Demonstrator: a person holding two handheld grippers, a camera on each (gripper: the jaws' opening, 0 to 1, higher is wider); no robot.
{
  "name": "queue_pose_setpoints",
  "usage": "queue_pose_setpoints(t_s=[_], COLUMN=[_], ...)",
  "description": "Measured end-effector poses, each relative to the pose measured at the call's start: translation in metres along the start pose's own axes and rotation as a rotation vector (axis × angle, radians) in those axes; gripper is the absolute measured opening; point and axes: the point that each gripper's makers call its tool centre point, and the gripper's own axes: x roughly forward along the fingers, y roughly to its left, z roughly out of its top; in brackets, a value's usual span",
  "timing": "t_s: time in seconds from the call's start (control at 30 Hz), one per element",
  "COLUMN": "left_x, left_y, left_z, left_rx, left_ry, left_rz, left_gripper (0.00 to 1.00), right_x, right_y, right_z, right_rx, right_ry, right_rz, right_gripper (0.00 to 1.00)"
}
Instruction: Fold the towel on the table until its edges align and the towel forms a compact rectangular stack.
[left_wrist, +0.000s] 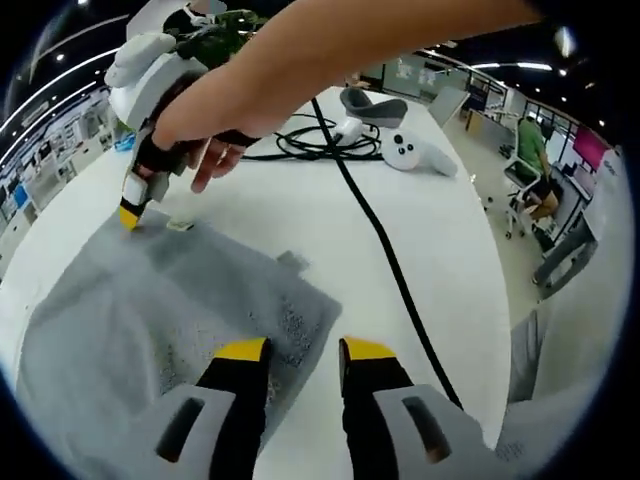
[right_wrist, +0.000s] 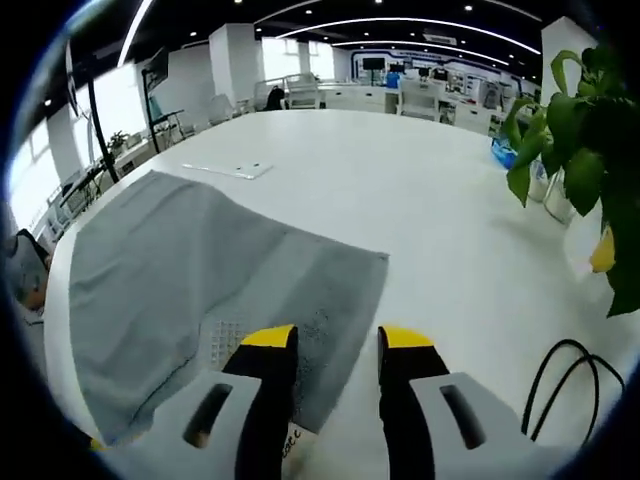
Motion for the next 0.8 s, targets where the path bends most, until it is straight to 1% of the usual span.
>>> queue_pose_setpoints(t_s=[0.07, 0.13, 0.17, 0.2, 0.27, 0.3, 0.33, 0.37, 0.4, 0.43, 0.47, 0.5, 0.53, 0.63, 0.7, 0.8], left_x=[0.000, 0.001, 0.002, 0.002, 0.004, 0.005, 0.005, 0.005, 0.006, 0.006, 0.007, 0.007, 0.008, 0.009, 0.010, 0.009], left_y=[0.001, 0.002, 0.003, 0.003, 0.004, 0.004, 0.005, 0.007, 0.006, 0.005, 0.003, 0.003, 0.003, -0.002, -0.007, -0.011], left_z=[0.001, 0.002, 0.003, 0.004, 0.005, 0.005, 0.005, 0.004, 0.005, 0.005, 0.006, 0.006, 0.007, 0.009, 0.012, 0.028], left_rx=[0.005, -0.011, -0.005, 0.000, -0.002, -0.002, 0.011, 0.028, 0.013, -0.021, -0.079, -0.089, -0.085, -0.083, -0.105, -0.085], left_ry=[0.000, -0.005, -0.010, -0.013, -0.010, -0.008, -0.004, 0.002, 0.001, -0.002, -0.003, -0.003, 0.000, 0.009, 0.013, -0.033], left_rz=[0.005, 0.004, 0.005, 0.004, 0.010, 0.011, 0.020, 0.033, 0.022, 0.014, 0.001, -0.001, -0.005, -0.013, -0.022, -0.006], left_gripper=[0.27, 0.26, 0.23, 0.21, 0.16, 0.13, 0.07, 0.04, 0.04, 0.04, 0.04, 0.04, 0.03, 0.03, 0.03, 0.03], right_x=[-0.002, -0.001, -0.001, -0.003, -0.004, -0.004, -0.005, -0.006, -0.005, -0.005, -0.004, -0.004, -0.005, -0.011, -0.016, -0.019], right_y=[-0.003, -0.003, -0.003, -0.003, 0.000, 0.001, 0.001, 0.003, 0.003, 0.004, 0.004, 0.003, 0.002, -0.002, -0.005, -0.013], right_z=[0.002, 0.003, 0.003, 0.002, 0.001, 0.001, -0.001, -0.002, -0.003, -0.004, -0.006, -0.007, -0.009, -0.015, -0.018, -0.015], right_rx=[0.001, 0.004, -0.012, -0.042, -0.034, -0.035, -0.035, -0.030, -0.029, -0.035, -0.040, -0.045, -0.047, -0.064, -0.082, -0.060], right_ry=[-0.007, -0.015, -0.009, 0.006, 0.014, 0.017, 0.021, 0.028, 0.037, 0.044, 0.049, 0.053, 0.059, 0.071, 0.073, 0.044], right_rz=[-0.017, -0.016, -0.017, -0.015, -0.008, -0.003, -0.001, 0.012, 0.015, 0.023, 0.028, 0.023, 0.021, 0.011, 0.003, -0.015], right_gripper=[0.30, 0.28, 0.24, 0.23, 0.19, 0.18, 0.15, 0.11, 0.08, 0.04, 0.04, 0.03, 0.03, 0.02, 0.02, 0.02])
